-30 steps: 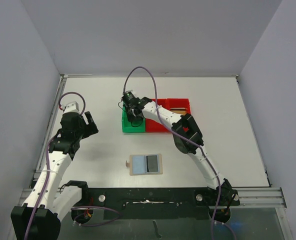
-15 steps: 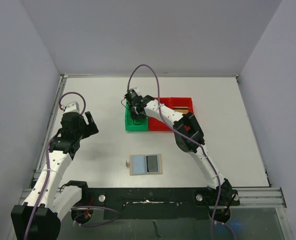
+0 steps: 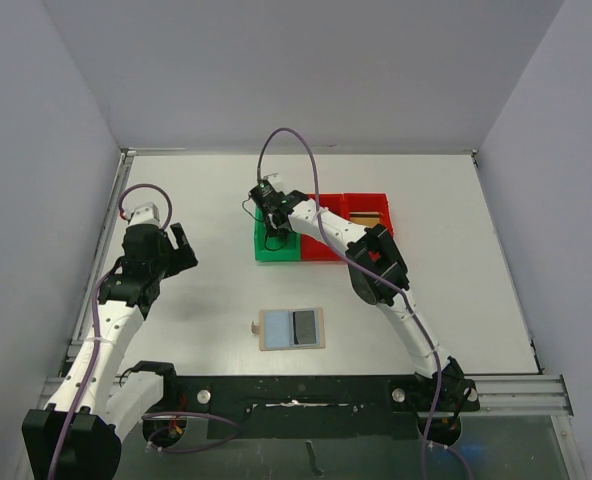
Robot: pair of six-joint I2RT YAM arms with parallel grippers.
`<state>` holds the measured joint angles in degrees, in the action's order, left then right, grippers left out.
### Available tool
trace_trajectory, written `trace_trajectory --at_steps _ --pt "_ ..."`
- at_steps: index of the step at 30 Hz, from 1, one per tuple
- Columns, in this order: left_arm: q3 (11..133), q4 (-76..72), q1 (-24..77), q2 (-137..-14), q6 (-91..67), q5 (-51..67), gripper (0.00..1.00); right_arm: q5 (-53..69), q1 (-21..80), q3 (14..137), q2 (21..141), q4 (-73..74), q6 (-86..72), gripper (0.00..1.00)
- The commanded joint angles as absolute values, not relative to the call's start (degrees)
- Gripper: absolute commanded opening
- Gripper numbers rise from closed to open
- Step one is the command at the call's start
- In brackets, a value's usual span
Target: Take the credit cards out of the card holder
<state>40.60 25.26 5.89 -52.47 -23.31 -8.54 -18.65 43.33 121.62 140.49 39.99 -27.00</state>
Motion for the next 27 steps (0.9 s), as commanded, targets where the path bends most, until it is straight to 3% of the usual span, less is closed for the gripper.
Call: trace_trajectory --at_steps 1,14,27 --pt "40.8 21.9 5.6 -52.5 -22.8 -7.6 0.78 -22.6 43.5 124.0 141.4 39.6 -25.5 0.19" --pt "40.8 21.9 5.6 -52.7 -22.8 -7.4 0.78 -20.4 43.2 122.6 139.7 38.1 -25.0 0.31" --pt "40.7 21.7 5.6 -52.9 -22.6 -6.0 0.78 -15.2 43.3 118.7 129.6 38.1 -26.6 0.39"
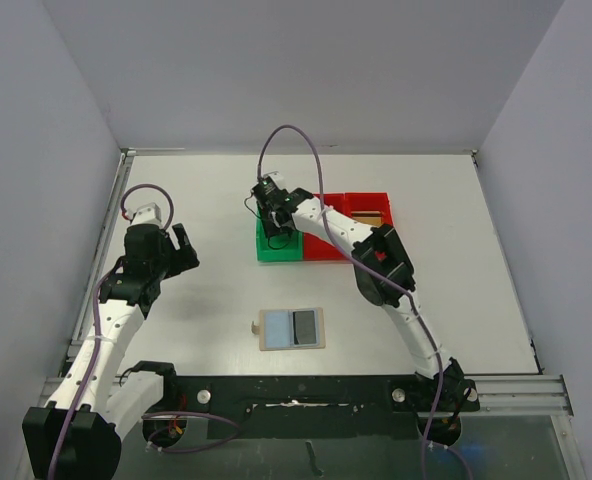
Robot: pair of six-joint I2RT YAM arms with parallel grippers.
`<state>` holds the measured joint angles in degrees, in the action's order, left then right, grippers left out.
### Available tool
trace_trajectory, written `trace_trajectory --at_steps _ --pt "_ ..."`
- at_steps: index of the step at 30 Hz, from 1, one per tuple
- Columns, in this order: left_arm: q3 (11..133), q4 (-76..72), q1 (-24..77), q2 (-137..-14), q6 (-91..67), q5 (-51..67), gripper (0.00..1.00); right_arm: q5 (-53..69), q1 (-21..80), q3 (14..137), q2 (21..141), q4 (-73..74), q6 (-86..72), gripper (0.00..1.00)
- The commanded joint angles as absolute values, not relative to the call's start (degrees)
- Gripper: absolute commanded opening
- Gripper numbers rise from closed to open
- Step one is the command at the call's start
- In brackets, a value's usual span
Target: Take the credit cards out of the card holder
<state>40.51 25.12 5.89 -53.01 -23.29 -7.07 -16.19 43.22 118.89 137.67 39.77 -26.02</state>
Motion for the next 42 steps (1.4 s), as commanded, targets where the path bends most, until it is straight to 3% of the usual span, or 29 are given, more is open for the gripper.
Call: trace_trajectory --at_steps 1,5,12,18,22,24,27,32,36,39,42 --pt "40.6 21.7 5.6 -52.9 -22.6 -5.9 0.78 -15.2 43.3 118.2 128.8 38.1 -26.8 0.40" --pt "40.6 21.7 5.6 -52.9 -22.5 -5.9 0.78 -12.6 43.4 114.3 123.9 36.4 -27.2 0.47" --pt "40.5 21.1 5.6 -52.8 -22.0 -4.4 0.78 -16.6 45.5 101.3 112.3 31.8 -28.5 0.68" --pt "40.4 20.4 5.6 -52.1 -21.7 -2.0 0.81 -22.0 46.1 83.5 98.0 24.7 -31.6 0.88" --pt "38.7 16.2 5.6 -50.5 -20.9 8.1 0.80 -18.5 46.0 68.0 87.5 15.7 -32.2 0.98" --pt "38.1 14.3 5.7 -50.7 -22.3 14.6 0.74 -14.4 45.7 61.8 84.1 12.6 -35.2 0.97" --pt "37.9 9.8 6.3 -51.1 -28.2 22.8 0.73 -4.2 42.8 52.9 80.1 7.4 -41.0 0.97" --pt "38.1 7.4 14.7 -49.4 -32.2 19.2 0.75 5.1 39.7 37.5 71.9 -4.8 -52.3 0.98" --pt "37.9 8.3 22.8 -50.5 -35.0 15.9 0.76 4.7 39.6 27.9 62.7 -12.9 -56.1 0.98" --pt "35.7 5.8 29.0 -51.5 -38.2 13.9 0.76 0.0 39.2 26.2 58.1 -10.7 -58.5 0.98" --pt "34.9 3.1 35.5 -53.8 -39.7 12.3 0.81 -4.7 38.0 20.5 52.4 -6.5 -70.6 0.98"
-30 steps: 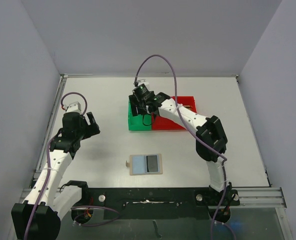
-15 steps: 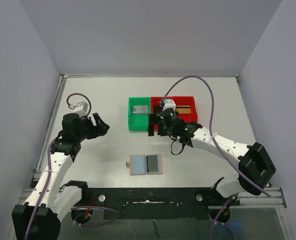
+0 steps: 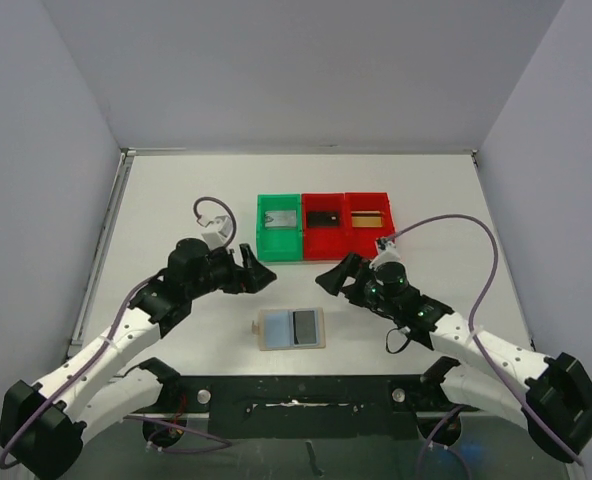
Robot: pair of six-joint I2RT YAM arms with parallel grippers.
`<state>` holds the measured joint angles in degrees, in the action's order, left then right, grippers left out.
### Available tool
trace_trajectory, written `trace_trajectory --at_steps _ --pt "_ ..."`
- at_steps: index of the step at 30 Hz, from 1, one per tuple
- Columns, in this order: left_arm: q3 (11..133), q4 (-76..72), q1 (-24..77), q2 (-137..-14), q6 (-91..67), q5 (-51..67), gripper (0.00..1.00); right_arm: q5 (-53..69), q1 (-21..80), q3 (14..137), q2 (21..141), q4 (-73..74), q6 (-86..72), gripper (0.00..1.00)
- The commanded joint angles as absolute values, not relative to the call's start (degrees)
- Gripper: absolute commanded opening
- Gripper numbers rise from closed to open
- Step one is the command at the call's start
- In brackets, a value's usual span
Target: Take the credit cards out of the card holder
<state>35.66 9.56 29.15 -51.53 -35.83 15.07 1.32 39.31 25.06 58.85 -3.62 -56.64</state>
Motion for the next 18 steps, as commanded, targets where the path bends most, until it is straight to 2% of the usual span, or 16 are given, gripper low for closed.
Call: trace_trajectory --at_steps 1,3,7,11,16,18 --pt "35.1 2.7 37.1 -54.9 -40.0 11.7 0.82 -3.9 37.1 17.8 50.6 -7.9 -73.3 0.98" --pt "35.7 2.1 39.6 -57.1 -40.8 10.9 0.82 -0.4 35.4 13.3 47.6 -12.5 -73.5 0.99" --pt "35.1 0.4 42.6 -60.0 -43.1 9.5 0.82 0.6 35.1 13.6 46.4 -6.9 -72.2 1.00" --pt "33.9 -0.9 43.3 -62.2 -46.1 9.5 0.80 2.0 35.7 17.8 51.5 -1.2 -71.2 0.99" --pt "33.8 0.2 44.0 -64.9 -48.5 8.3 0.73 4.1 39.4 20.8 58.3 -4.4 -69.6 0.99" --pt "33.6 0.4 44.2 -65.6 -49.7 8.1 0.70 3.6 42.0 22.4 60.8 -5.3 -68.7 0.95"
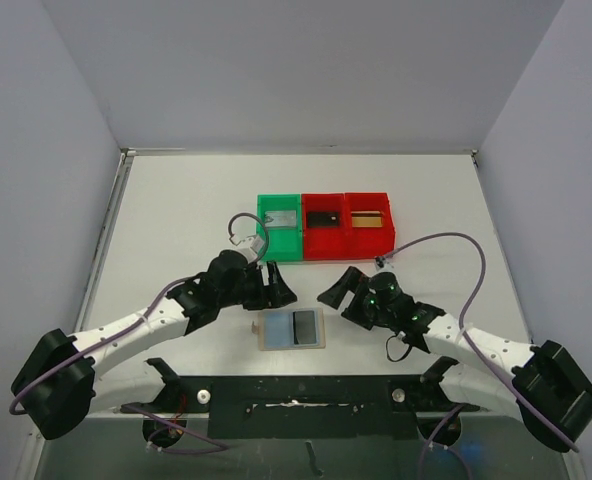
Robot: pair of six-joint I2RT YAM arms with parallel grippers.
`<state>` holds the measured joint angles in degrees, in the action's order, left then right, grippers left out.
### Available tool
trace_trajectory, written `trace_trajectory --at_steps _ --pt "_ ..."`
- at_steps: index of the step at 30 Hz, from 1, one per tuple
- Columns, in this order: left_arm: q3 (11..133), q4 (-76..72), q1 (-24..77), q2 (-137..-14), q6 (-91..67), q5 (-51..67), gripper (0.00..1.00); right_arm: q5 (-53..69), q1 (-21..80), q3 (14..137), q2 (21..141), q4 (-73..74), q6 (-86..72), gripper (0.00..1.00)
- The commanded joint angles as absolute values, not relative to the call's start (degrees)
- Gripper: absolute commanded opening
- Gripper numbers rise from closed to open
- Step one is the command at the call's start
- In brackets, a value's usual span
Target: Take the credit cards out of the card holder
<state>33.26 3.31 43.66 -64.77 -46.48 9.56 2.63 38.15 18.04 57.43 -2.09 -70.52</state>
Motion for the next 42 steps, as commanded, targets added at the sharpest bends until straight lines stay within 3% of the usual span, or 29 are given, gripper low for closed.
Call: trace_trajectory --at_steps 1,12,20,36,42 --pt "33.5 0.6 44.4 -65.9 -50.3 7.8 0.69 3.4 43.1 23.6 62.2 -5.7 -68.1 0.90" --pt "31.5 0.9 44.9 -68.2 -56.2 7.9 0.55 7.8 48.0 27.7 72.7 -8.2 -66.0 0.49" --pt "31.4 -0.7 44.9 -71.2 -56.8 9.6 0.50 8.3 48.4 29.1 77.1 -7.5 -66.2 0.32" --pt "33.0 -3.9 47.7 -79.1 -57.2 11.6 0.36 6.6 46.8 28.7 74.8 -0.9 -67.5 0.22" --pt "31.0 -6.2 48.1 -81.4 -60.0 11.0 0.29 8.2 46.7 30.2 79.1 0.3 -66.3 0.18"
